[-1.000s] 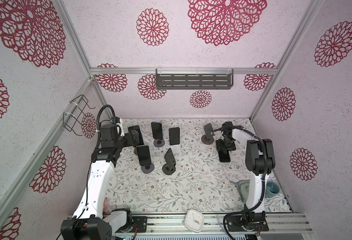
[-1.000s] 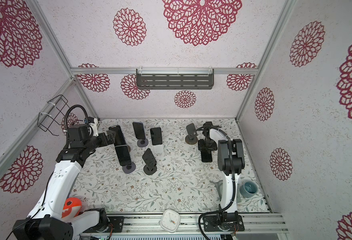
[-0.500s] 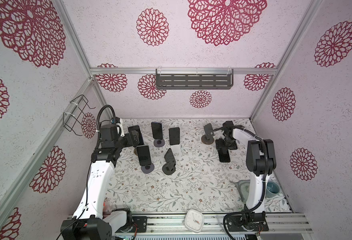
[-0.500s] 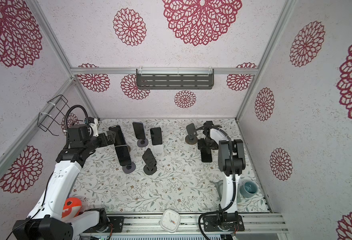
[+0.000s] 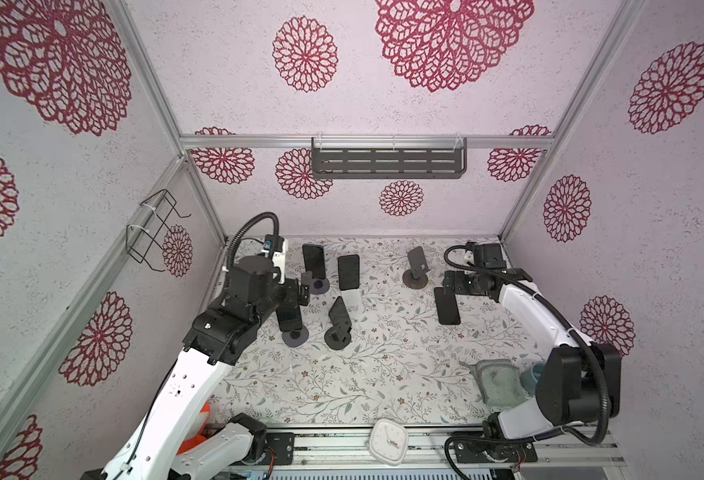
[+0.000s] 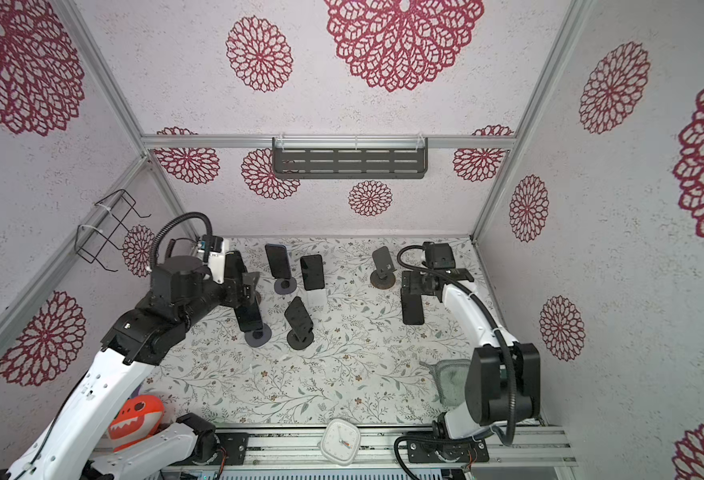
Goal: Remove the phone from the phone stand
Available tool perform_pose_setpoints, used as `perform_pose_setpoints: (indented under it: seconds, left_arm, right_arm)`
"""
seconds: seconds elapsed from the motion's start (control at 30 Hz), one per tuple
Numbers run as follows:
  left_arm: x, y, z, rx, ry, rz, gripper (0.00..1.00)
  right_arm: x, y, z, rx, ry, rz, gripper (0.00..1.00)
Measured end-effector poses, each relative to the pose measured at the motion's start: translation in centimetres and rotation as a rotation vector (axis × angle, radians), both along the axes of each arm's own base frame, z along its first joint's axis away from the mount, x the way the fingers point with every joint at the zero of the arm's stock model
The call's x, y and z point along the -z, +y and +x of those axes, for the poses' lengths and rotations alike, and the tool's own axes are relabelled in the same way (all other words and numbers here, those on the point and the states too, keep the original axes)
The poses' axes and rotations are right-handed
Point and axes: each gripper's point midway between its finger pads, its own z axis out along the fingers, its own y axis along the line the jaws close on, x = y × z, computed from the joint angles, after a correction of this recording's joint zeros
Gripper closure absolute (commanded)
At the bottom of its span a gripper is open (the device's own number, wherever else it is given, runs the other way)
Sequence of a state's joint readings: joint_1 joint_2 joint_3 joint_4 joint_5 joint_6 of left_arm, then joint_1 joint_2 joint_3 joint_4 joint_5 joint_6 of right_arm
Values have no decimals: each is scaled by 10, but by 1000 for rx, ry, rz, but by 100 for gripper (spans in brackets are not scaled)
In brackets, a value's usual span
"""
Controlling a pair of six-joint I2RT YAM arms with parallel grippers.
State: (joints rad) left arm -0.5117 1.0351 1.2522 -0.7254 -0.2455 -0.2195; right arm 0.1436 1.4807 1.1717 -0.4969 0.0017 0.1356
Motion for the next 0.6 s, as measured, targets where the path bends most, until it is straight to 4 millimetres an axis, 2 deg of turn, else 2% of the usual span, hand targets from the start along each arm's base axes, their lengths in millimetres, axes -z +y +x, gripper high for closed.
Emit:
perform_pose_setpoints:
  seconds: [0.17,0.27,0.4,0.6]
  left_arm:
    - [68,-47,-22,68,172,69,11]
    - [101,-60,-28,76,247,73,21]
    - [125,-65,-24,44,296,61,33]
    - [134,-75,-12,21,316,-2,42]
  right_arm:
    - [20,33,-29,-80,52,64,3]
    - [31,42,-38,-88,78,101,3]
    - [44,43,-46,-69,103,130,3]
    - [44,42,-49,-58,94,141,3]
